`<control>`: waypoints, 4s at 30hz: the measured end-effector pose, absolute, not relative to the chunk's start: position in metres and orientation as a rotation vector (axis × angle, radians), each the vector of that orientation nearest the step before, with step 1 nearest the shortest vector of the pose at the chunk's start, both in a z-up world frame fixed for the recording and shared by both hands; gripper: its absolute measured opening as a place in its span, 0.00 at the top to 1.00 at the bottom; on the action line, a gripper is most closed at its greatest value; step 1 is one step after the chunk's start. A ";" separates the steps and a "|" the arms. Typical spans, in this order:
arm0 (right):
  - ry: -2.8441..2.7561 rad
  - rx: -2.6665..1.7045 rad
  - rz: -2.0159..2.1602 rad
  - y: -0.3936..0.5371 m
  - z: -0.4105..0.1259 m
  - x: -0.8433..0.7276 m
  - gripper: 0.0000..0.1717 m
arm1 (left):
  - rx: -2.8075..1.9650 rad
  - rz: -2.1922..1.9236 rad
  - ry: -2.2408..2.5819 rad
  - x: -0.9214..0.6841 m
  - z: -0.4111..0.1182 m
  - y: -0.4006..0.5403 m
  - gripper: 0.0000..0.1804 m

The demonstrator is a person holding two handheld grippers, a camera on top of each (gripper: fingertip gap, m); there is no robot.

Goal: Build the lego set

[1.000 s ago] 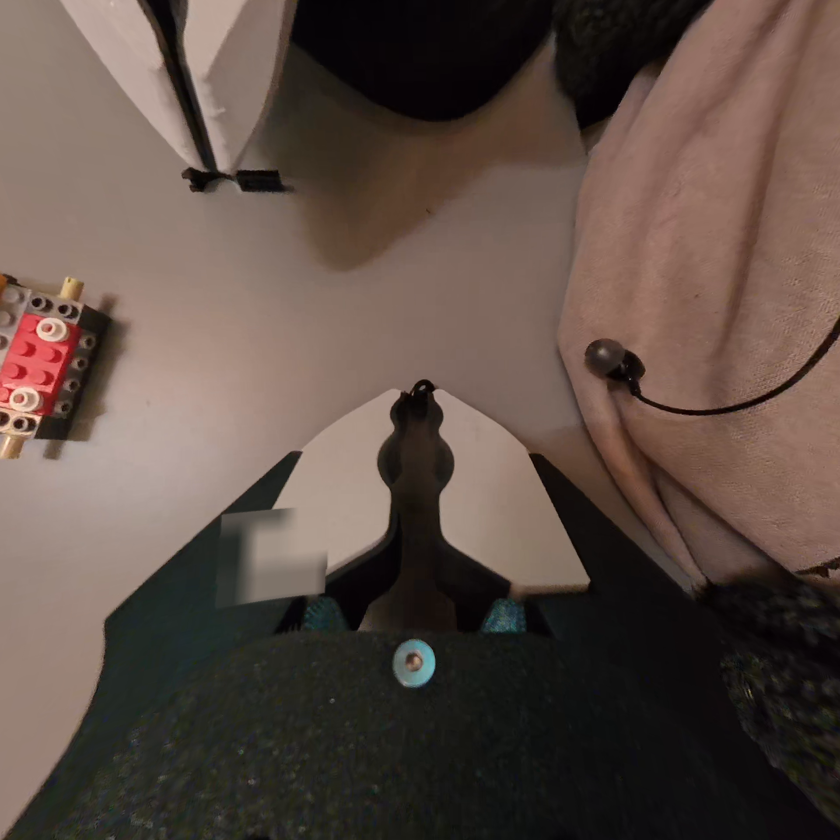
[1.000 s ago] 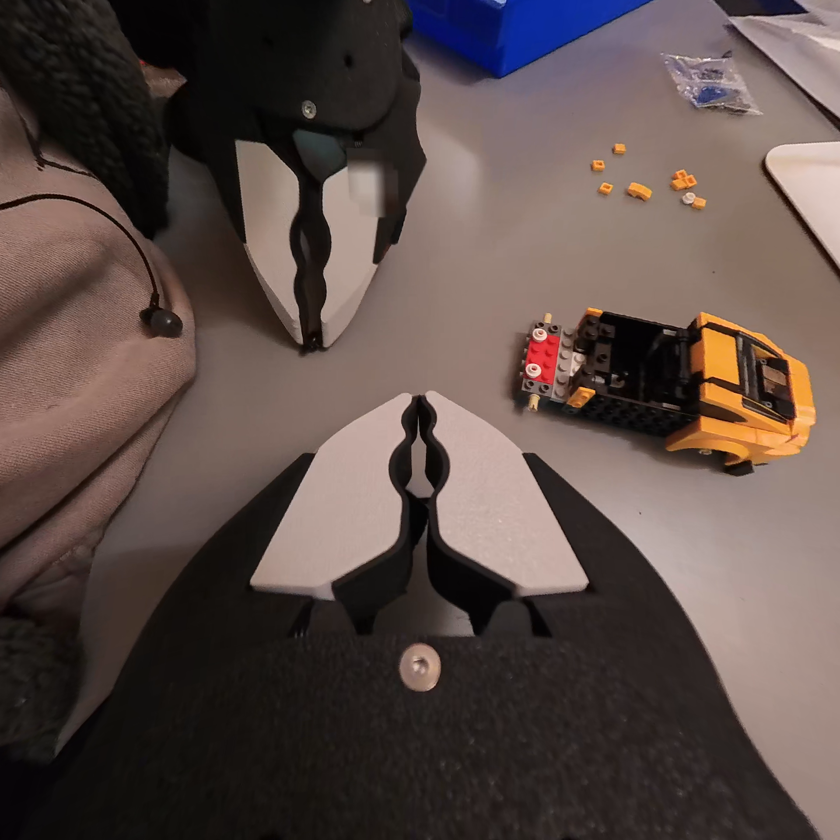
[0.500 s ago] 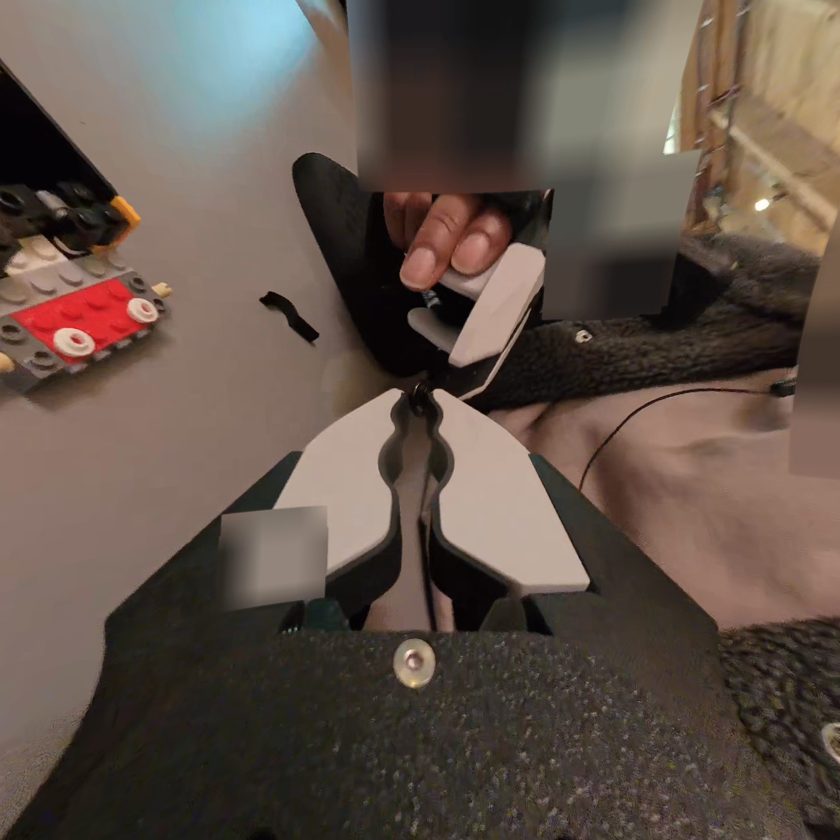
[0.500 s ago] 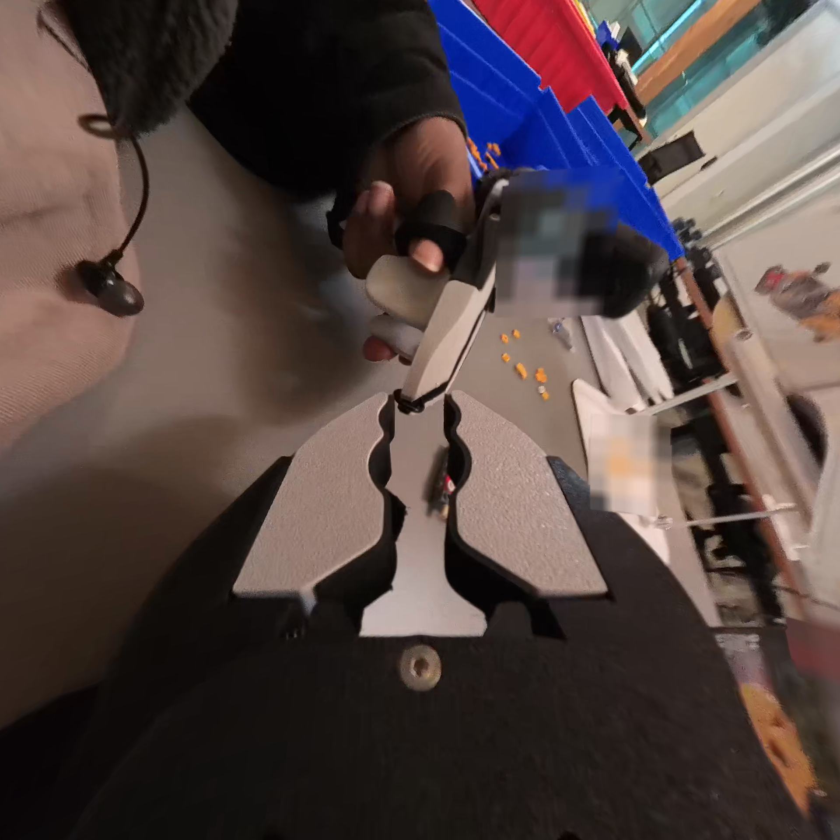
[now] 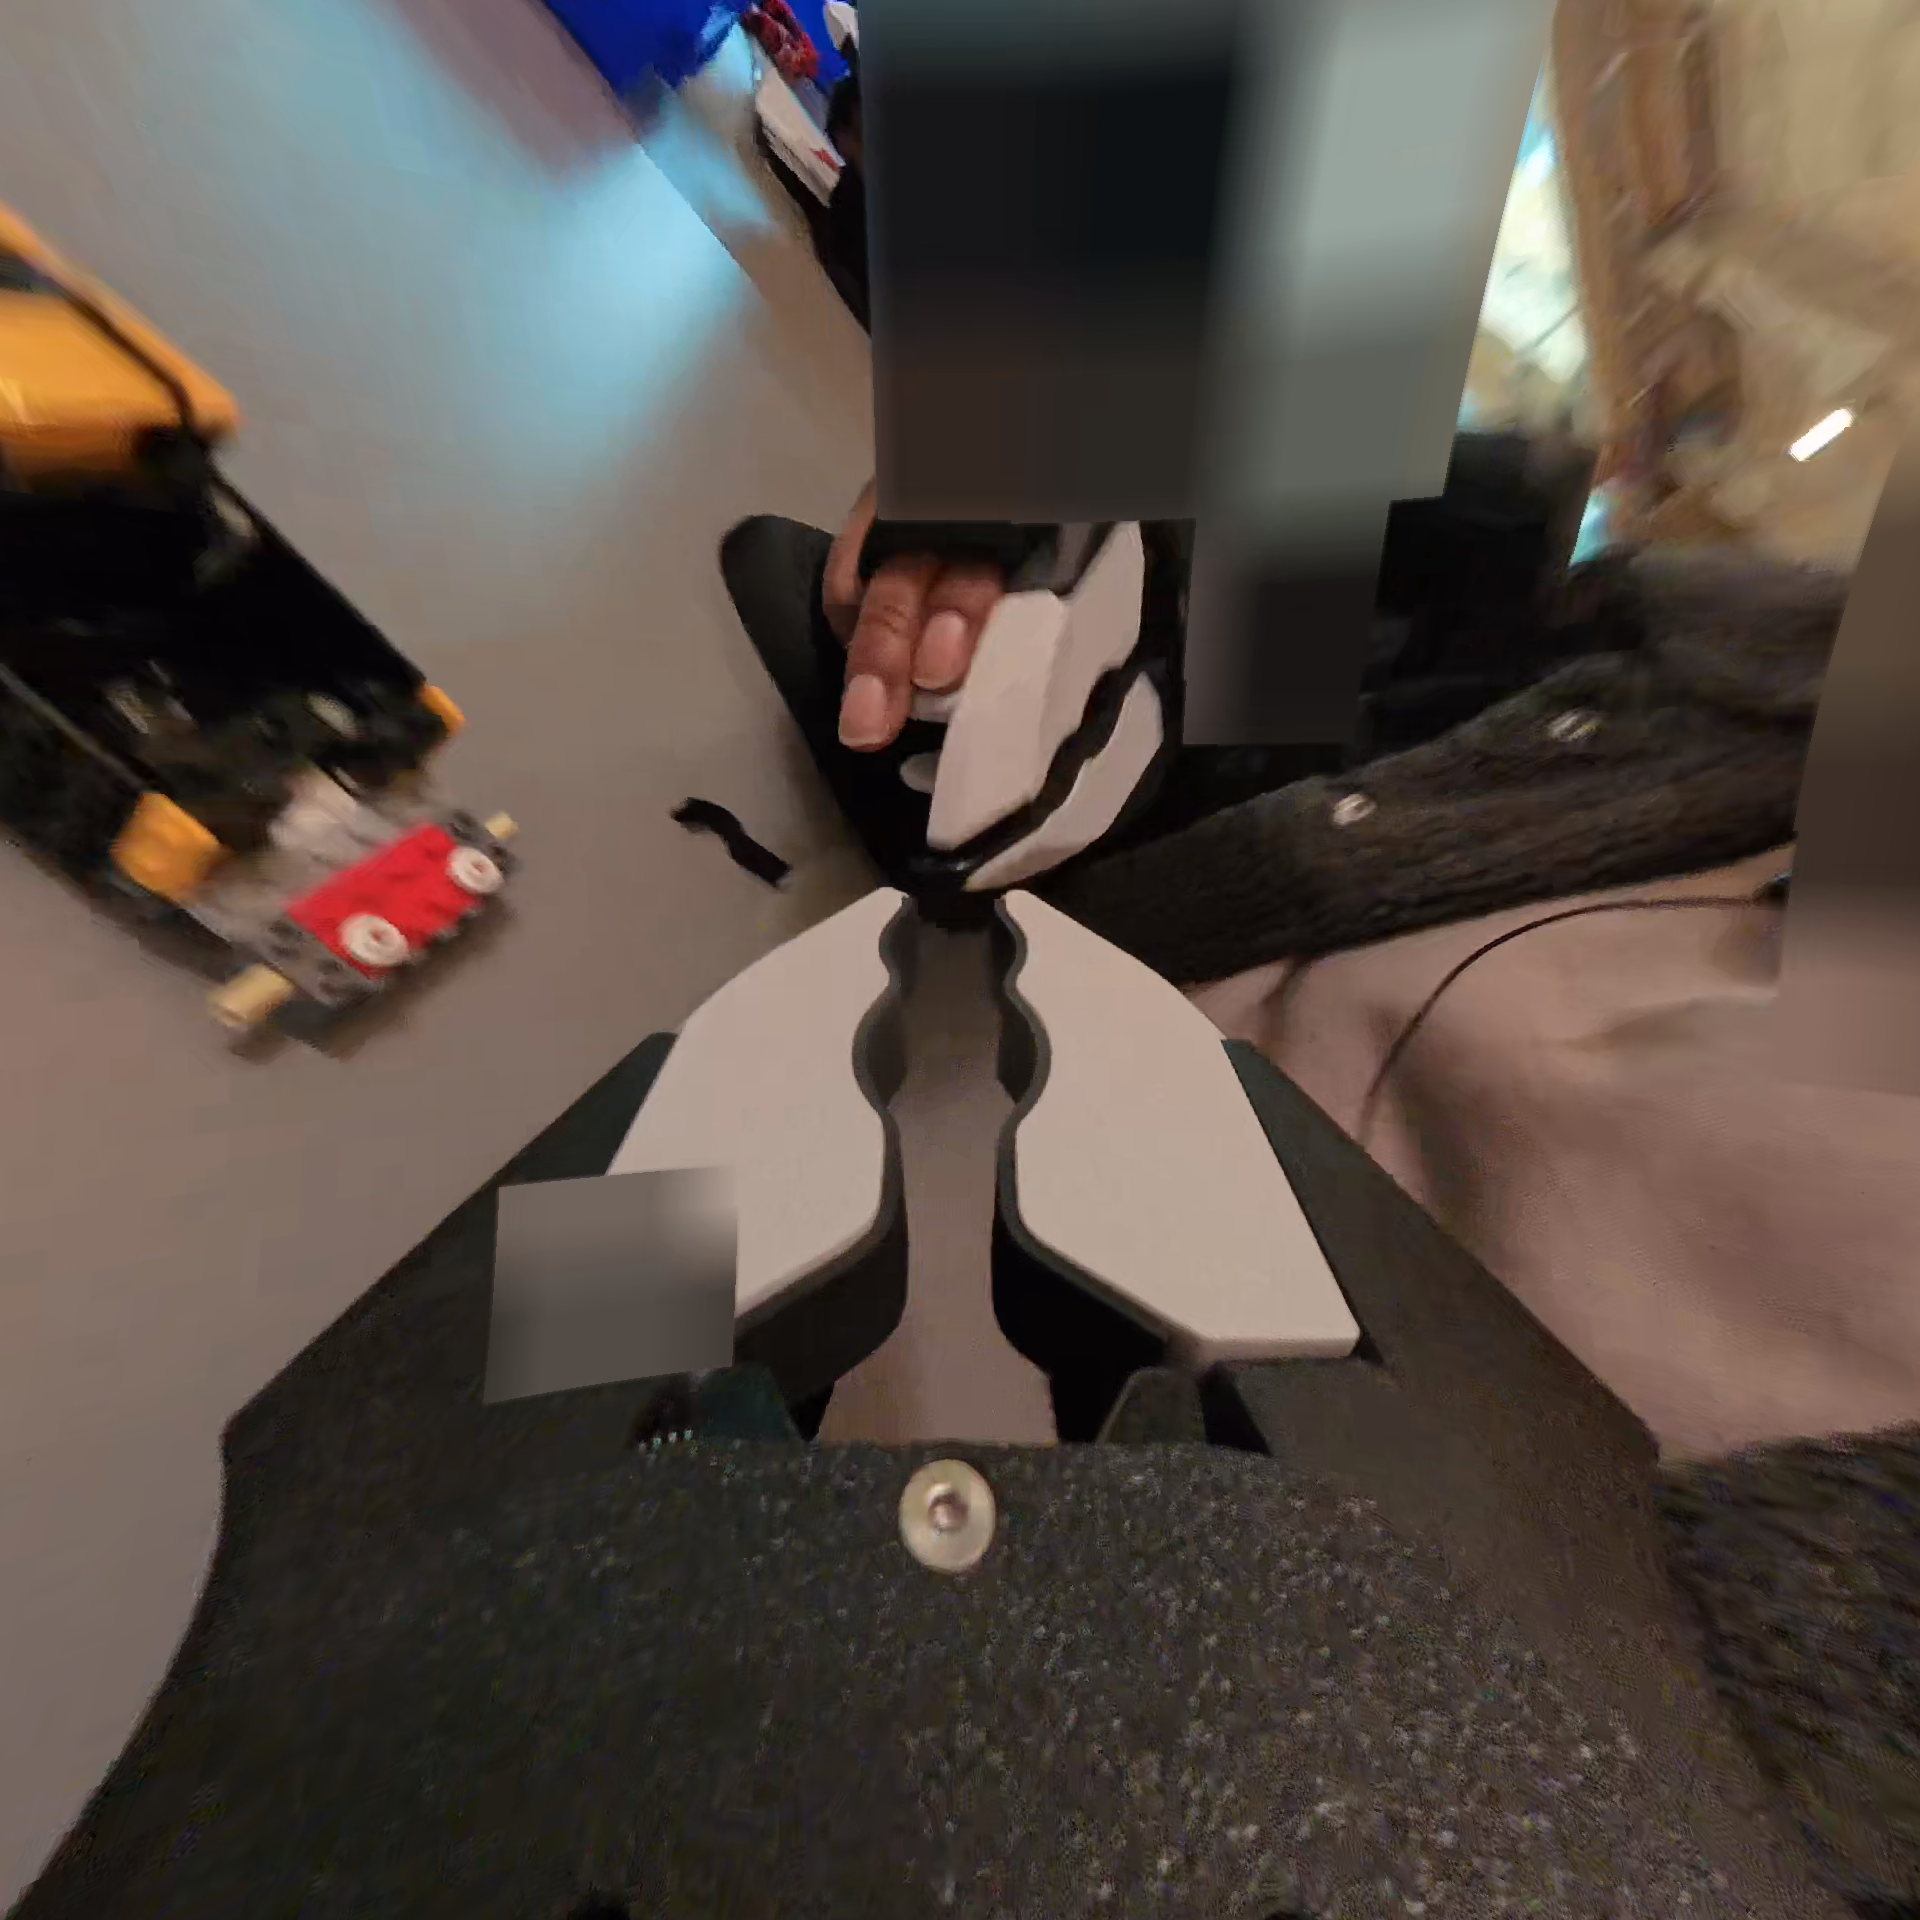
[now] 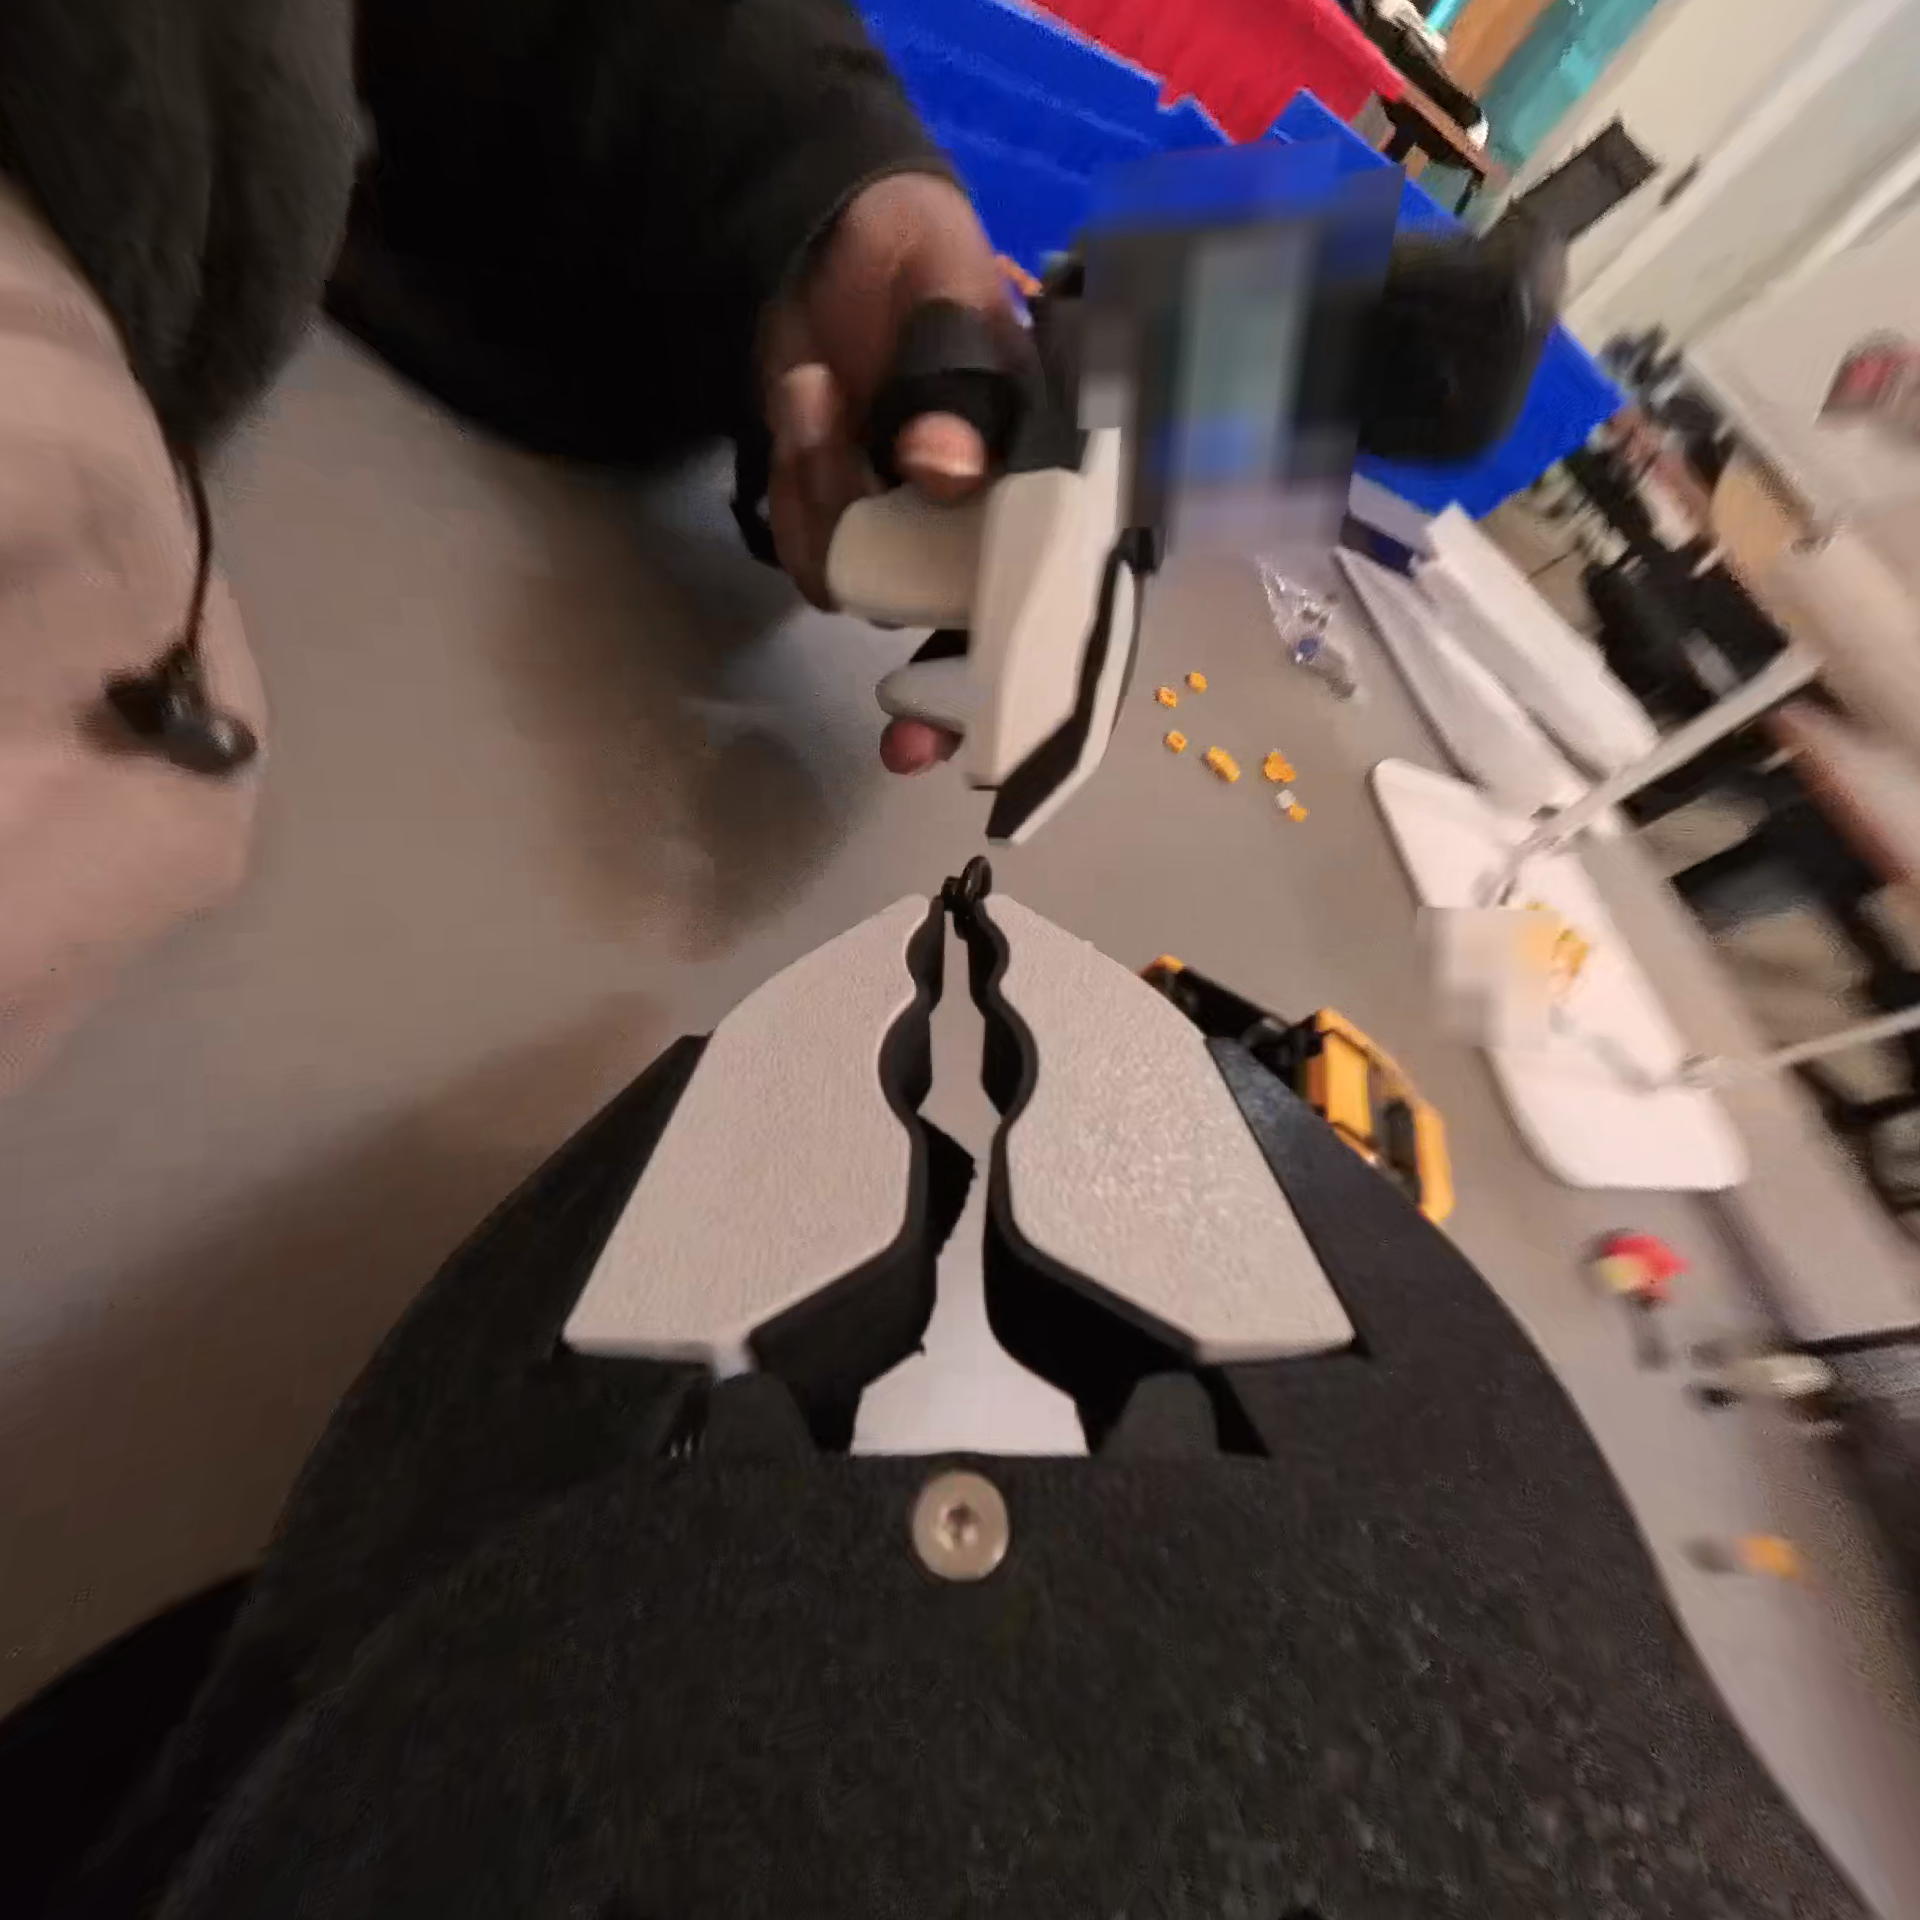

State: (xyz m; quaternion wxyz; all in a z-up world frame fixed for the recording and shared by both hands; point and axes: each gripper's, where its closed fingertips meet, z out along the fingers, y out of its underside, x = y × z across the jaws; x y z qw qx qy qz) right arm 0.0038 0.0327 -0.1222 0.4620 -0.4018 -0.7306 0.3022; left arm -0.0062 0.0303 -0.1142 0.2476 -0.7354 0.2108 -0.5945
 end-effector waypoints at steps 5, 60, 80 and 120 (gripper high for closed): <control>-1.627 -1.284 1.224 0.041 -0.107 0.002 0.99 | -1.896 -1.114 0.955 -0.003 -0.106 0.042 0.93; -2.372 -1.832 0.573 0.130 -0.179 -0.023 0.99 | -1.871 -0.480 1.399 -0.034 -0.179 0.126 0.86; -2.419 -1.882 0.657 0.122 -0.180 -0.023 0.99 | -1.866 -0.470 1.485 -0.024 -0.186 0.121 0.85; -2.287 -1.886 0.918 0.118 -0.174 -0.015 0.97 | -2.020 -0.524 1.792 -0.019 -0.190 0.112 0.88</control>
